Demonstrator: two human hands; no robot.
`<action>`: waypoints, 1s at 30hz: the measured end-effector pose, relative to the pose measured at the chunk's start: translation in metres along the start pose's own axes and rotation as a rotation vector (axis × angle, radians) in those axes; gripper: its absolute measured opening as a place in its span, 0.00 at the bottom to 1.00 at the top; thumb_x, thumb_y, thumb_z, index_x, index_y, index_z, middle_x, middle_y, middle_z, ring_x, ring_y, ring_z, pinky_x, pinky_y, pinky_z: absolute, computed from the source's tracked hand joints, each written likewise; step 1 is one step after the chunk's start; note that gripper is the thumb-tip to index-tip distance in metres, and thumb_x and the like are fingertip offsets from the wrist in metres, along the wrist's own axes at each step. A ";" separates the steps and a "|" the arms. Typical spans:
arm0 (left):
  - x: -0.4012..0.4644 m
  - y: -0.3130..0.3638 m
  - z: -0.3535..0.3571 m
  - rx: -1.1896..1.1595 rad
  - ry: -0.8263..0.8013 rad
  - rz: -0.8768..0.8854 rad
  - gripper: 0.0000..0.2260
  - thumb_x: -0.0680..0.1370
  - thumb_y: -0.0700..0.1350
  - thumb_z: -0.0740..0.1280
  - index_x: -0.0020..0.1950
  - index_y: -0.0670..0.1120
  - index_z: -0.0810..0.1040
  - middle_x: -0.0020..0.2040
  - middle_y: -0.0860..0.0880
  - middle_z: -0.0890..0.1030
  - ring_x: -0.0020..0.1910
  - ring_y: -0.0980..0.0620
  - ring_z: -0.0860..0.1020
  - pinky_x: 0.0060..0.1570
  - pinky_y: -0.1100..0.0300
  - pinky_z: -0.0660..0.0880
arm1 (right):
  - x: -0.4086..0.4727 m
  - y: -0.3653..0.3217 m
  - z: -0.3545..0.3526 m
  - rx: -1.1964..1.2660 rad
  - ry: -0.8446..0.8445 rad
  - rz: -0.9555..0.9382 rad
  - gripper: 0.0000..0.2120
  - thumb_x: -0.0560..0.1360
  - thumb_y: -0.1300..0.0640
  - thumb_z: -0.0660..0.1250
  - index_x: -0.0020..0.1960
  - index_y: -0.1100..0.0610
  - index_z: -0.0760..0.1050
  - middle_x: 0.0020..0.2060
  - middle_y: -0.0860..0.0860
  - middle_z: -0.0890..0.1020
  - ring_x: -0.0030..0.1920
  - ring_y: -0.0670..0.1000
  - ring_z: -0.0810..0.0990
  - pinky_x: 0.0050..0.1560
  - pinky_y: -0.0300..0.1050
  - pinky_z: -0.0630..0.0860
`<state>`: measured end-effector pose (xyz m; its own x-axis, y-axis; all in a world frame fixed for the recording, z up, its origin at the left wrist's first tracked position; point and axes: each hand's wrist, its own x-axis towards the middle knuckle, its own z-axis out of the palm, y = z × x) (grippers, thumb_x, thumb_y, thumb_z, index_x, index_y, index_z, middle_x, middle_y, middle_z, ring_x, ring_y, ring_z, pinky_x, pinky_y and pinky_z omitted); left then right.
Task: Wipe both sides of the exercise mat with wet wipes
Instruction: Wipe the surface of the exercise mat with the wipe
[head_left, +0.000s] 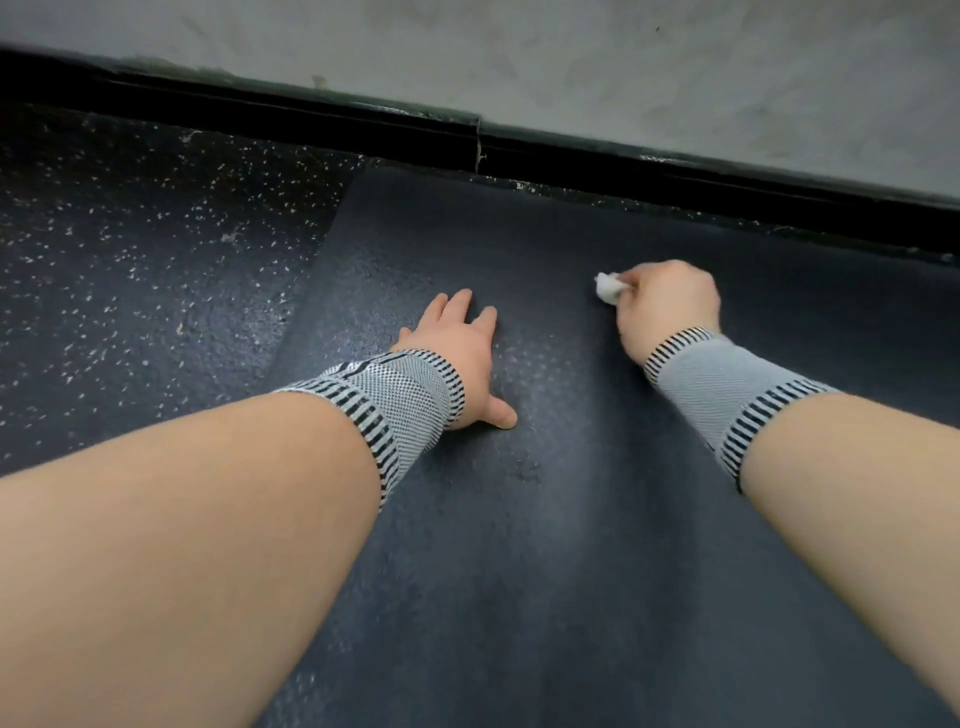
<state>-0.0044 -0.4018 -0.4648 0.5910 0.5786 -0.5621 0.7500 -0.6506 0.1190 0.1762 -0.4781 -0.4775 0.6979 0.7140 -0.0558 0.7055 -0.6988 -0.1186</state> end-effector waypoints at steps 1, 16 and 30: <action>0.000 0.000 0.000 -0.001 0.000 -0.003 0.53 0.68 0.63 0.74 0.81 0.50 0.43 0.80 0.49 0.39 0.79 0.47 0.40 0.76 0.43 0.53 | -0.001 -0.019 0.003 0.023 -0.017 -0.020 0.13 0.78 0.56 0.60 0.59 0.53 0.78 0.54 0.56 0.79 0.55 0.59 0.77 0.51 0.45 0.73; -0.009 -0.011 0.016 0.009 0.117 0.007 0.48 0.69 0.69 0.69 0.80 0.52 0.51 0.80 0.49 0.50 0.78 0.45 0.50 0.74 0.43 0.60 | -0.035 -0.053 0.010 0.135 -0.026 -0.074 0.13 0.77 0.58 0.60 0.59 0.54 0.78 0.54 0.55 0.76 0.55 0.58 0.76 0.50 0.45 0.70; -0.027 -0.013 0.015 0.229 0.013 0.007 0.55 0.66 0.70 0.70 0.81 0.50 0.44 0.81 0.51 0.40 0.79 0.46 0.41 0.73 0.35 0.50 | -0.074 -0.052 0.018 0.183 -0.025 -0.093 0.10 0.78 0.56 0.59 0.56 0.54 0.76 0.52 0.53 0.74 0.52 0.57 0.77 0.45 0.45 0.69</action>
<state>-0.0348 -0.4168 -0.4633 0.6006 0.5792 -0.5511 0.6598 -0.7484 -0.0675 0.0861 -0.4936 -0.4855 0.6261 0.7774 -0.0606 0.7307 -0.6122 -0.3022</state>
